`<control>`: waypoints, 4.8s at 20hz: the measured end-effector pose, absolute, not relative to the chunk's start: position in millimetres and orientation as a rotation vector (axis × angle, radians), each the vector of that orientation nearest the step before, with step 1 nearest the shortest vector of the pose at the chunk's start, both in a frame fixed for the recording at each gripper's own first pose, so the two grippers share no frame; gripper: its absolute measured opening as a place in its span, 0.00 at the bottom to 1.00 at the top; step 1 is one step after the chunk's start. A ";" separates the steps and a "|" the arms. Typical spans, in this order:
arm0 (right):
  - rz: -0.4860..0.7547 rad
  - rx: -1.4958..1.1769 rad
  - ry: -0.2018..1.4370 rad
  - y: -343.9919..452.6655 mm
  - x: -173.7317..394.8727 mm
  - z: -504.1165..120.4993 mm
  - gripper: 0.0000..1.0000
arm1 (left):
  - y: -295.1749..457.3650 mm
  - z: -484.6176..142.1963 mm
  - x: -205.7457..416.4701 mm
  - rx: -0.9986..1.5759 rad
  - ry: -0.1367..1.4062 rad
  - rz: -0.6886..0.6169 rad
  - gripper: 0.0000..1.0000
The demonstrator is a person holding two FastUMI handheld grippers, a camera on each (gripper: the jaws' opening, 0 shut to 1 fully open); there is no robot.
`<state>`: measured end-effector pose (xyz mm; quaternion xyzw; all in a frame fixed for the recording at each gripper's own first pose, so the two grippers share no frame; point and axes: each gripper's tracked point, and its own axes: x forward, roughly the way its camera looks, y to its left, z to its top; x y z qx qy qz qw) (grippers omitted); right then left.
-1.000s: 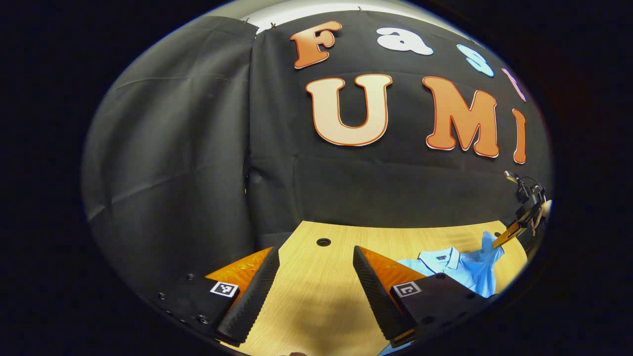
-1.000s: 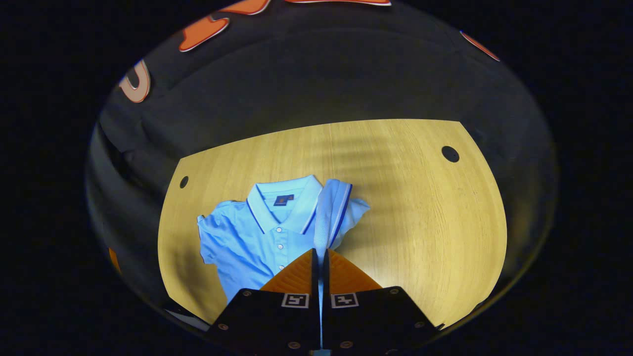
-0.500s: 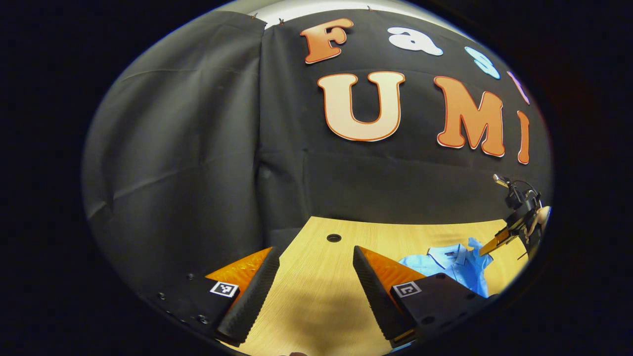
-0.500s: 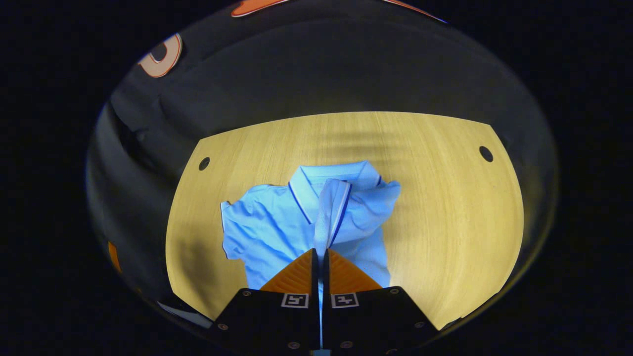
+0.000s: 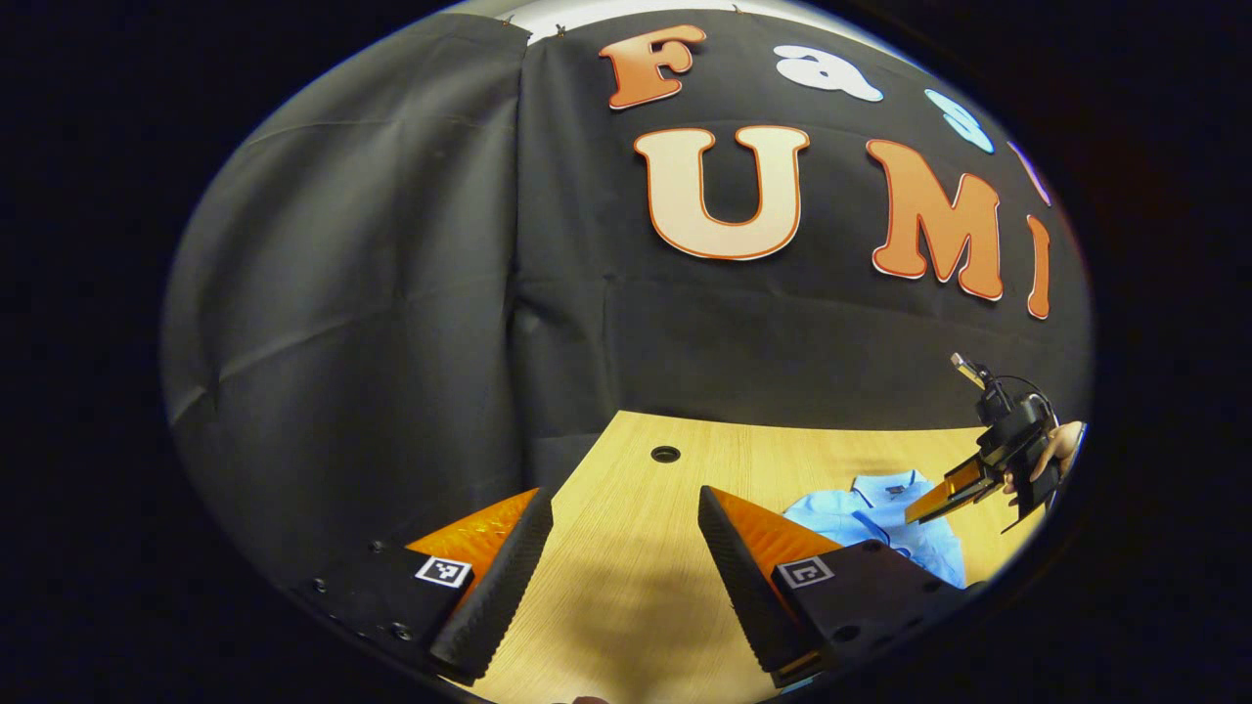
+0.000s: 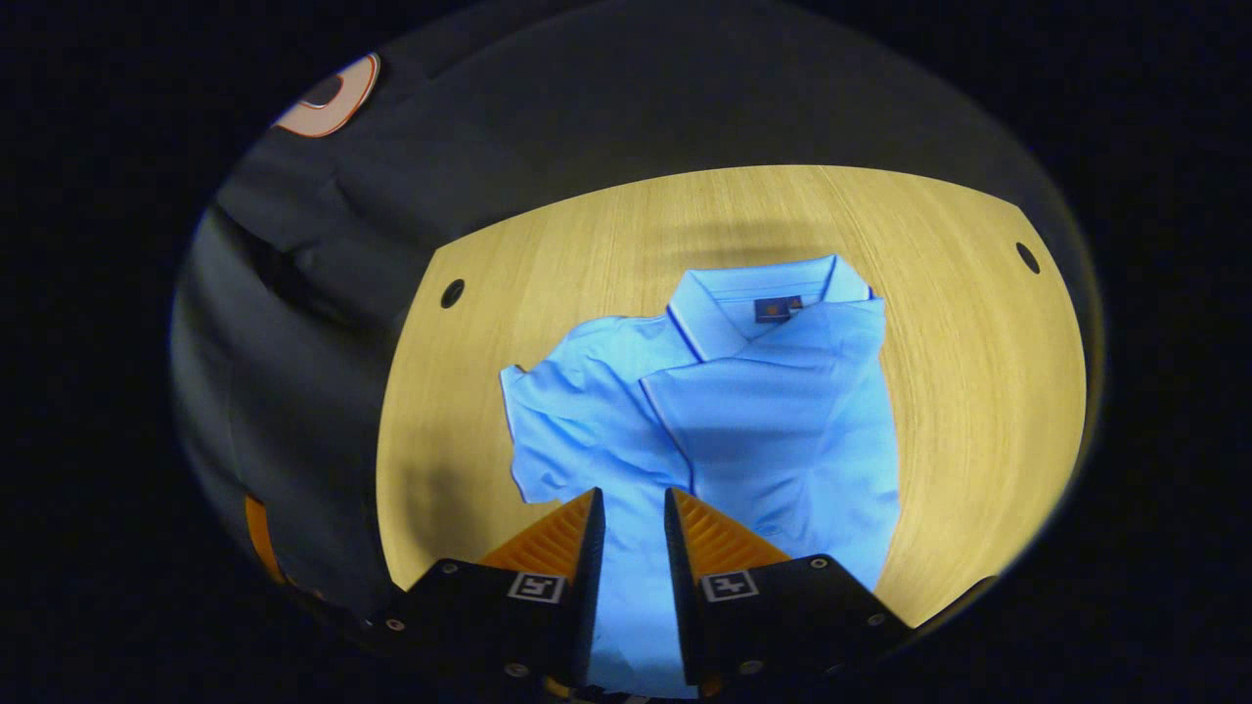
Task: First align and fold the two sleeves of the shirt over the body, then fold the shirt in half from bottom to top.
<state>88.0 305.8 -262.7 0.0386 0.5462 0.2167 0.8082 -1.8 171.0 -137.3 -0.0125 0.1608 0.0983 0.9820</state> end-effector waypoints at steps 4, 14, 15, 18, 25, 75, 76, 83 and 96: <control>0.461 0.074 1.120 298.6 88.5 -253.1 0.99 | 153.7 -135.9 9.4 -0.013 0.327 0.170 0.98; 0.405 0.089 0.957 231.7 86.7 -200.9 0.98 | 79.2 -165.5 58.0 -0.017 0.441 0.035 0.98; 0.401 0.106 0.953 224.7 83.5 -196.8 0.98 | 71.5 -168.5 64.1 -0.020 0.456 0.019 0.98; 0.393 0.136 0.947 201.0 78.3 -194.4 0.98 | 49.6 -188.4 81.1 -0.021 0.505 -0.018 0.98; 0.305 0.194 0.959 128.9 66.7 -205.3 0.98 | 10.5 -245.7 123.3 -0.047 0.620 -0.058 0.99; 0.200 0.368 1.006 -4.6 24.0 -241.7 0.98 | -181.8 -260.7 132.2 -0.039 0.768 -0.294 0.04; 0.201 0.373 1.006 -7.0 22.4 -241.5 0.98 | -196.4 -262.4 129.2 -0.043 0.782 -0.313 0.04; 0.169 0.408 1.007 -33.4 6.8 -247.9 0.98 | -278.8 -276.6 109.6 -0.001 0.842 -0.429 0.04; 0.138 0.403 1.031 -53.8 -4.5 -258.1 0.98 | -327.6 -297.0 86.6 0.077 0.893 -0.463 0.53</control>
